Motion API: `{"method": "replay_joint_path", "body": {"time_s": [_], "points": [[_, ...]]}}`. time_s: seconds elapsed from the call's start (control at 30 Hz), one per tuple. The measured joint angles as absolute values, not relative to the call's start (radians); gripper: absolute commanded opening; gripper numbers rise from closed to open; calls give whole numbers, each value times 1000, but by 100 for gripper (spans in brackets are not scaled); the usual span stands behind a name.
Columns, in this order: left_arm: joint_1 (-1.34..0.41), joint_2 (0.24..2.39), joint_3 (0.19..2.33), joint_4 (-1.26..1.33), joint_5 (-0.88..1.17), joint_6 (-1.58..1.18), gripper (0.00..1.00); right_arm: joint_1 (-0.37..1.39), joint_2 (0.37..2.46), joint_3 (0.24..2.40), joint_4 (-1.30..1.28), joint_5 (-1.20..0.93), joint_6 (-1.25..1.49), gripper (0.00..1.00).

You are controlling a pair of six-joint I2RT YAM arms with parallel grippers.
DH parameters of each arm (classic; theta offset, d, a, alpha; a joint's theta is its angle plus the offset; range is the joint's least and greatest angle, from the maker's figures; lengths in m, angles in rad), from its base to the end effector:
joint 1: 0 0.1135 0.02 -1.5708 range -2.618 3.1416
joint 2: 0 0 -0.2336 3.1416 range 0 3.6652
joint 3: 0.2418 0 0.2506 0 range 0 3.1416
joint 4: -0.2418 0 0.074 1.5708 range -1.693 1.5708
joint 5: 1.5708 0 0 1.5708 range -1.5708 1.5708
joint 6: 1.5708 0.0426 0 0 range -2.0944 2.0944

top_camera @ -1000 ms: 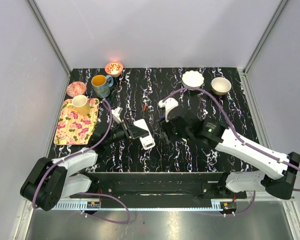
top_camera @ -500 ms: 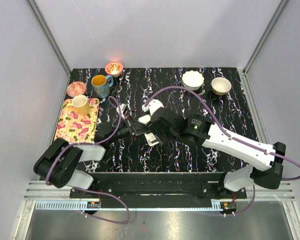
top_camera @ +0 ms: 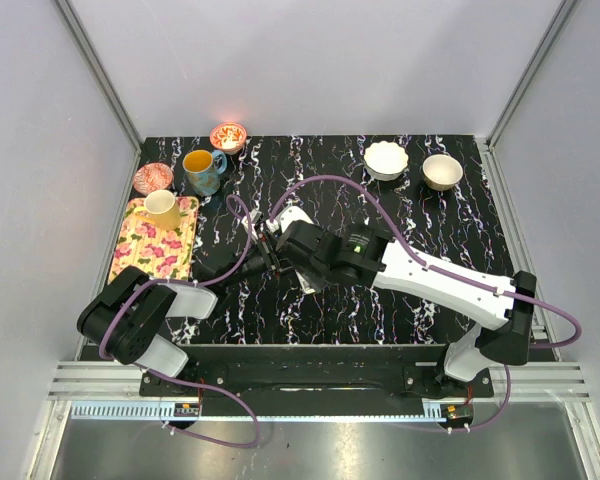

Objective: Load the batteries into the remote control
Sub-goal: Load the battery into the remote control.

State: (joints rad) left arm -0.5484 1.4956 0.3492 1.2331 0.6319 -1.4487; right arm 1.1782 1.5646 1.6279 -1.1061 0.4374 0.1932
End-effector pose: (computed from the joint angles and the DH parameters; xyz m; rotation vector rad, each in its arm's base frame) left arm 0.2133 -0.1598 0.1588 -0.2045 1.8924 -1.9613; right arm 0.1369 0.2835 0.3251 -1.0350 2.2421 -0.0021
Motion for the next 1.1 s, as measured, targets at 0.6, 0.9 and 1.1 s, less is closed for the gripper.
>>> {"method": "replay_joint_path", "body": {"time_s": [0.6, 0.9, 1.1], "points": [[-551, 1495, 350, 1233, 594, -1447, 0, 1205, 1644, 1669, -1161, 457, 245, 1], [-552, 1478, 350, 1232, 590, -1422, 0, 1205, 1677, 1669, -1151, 475, 269, 1], [-552, 1476, 350, 1226, 584, -1407, 0, 1206, 1689, 1669, -1148, 493, 289, 1]]}}
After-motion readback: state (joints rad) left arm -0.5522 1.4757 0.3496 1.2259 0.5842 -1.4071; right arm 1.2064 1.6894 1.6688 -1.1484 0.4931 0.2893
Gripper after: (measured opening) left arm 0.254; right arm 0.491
